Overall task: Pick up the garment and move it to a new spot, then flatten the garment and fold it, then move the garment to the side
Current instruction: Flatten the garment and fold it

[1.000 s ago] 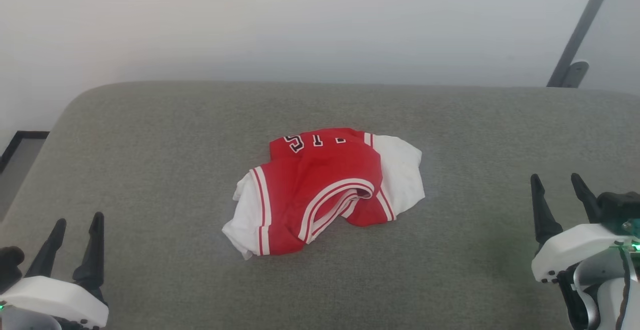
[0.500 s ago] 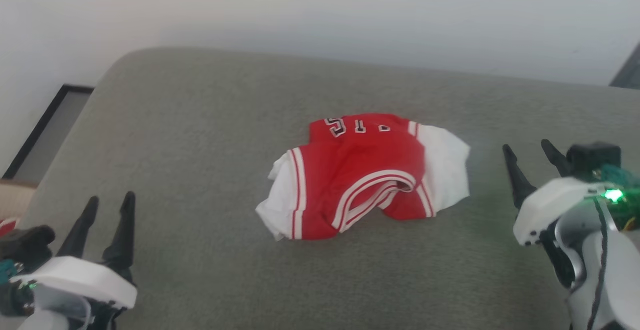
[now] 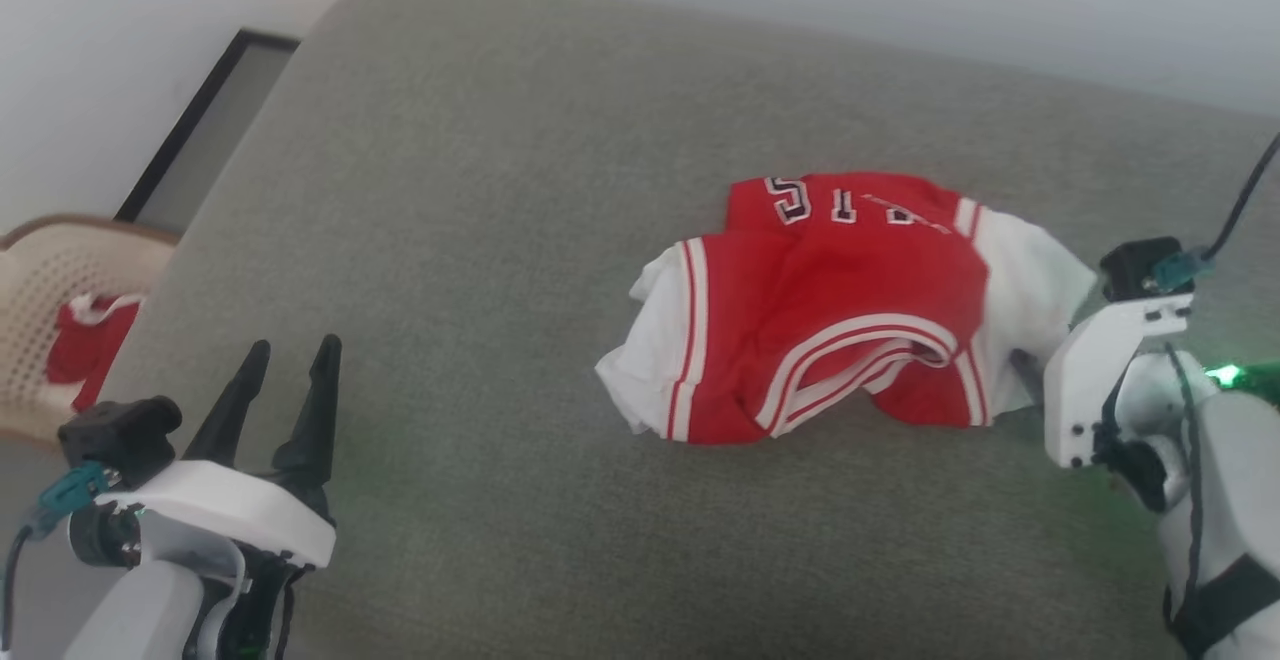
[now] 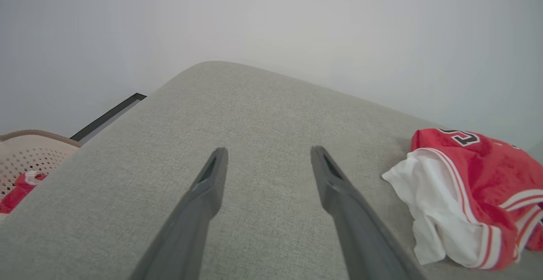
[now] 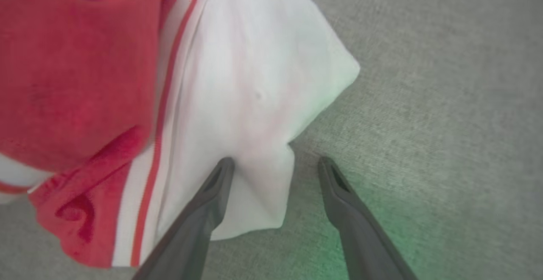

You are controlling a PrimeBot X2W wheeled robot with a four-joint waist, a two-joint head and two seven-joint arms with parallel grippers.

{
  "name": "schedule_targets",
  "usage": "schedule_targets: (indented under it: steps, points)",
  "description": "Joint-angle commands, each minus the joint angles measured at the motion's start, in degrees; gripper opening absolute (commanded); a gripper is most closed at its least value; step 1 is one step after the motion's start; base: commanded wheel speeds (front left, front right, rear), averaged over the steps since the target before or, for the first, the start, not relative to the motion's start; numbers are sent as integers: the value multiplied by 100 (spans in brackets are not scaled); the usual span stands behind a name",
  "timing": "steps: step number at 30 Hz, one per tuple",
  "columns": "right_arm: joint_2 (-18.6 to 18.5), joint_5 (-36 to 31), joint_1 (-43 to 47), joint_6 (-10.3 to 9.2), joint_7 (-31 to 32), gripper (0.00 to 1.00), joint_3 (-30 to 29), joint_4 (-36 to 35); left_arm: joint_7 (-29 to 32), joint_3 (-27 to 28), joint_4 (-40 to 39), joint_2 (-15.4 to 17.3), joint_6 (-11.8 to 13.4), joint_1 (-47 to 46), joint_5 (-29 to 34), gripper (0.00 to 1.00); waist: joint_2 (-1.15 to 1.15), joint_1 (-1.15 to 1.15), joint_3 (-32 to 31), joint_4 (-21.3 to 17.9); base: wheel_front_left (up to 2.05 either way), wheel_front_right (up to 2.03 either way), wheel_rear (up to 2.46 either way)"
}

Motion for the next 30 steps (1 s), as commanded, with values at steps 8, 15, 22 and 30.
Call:
schedule_targets:
  steps: [8,15,22,30]
  points:
    - [-45,-11,-126,-1,722,0,151,407,-85,23,350,-200,-189,-287,92,100,0,0,279,182,0,0,0]
    - [-312,170,-136,-4,734,0,115,-165,-106,191,452,-109,-204,-146,151,100,0,0,90,-159,0,0,0]
    - [-665,373,149,-1,993,0,-253,-820,-111,301,356,17,-160,-13,172,100,0,0,-59,-498,0,0,0]
    - [-1071,286,712,-1,1363,0,-1202,-1187,-24,233,214,77,-132,-89,214,100,0,0,-33,-667,0,0,0]
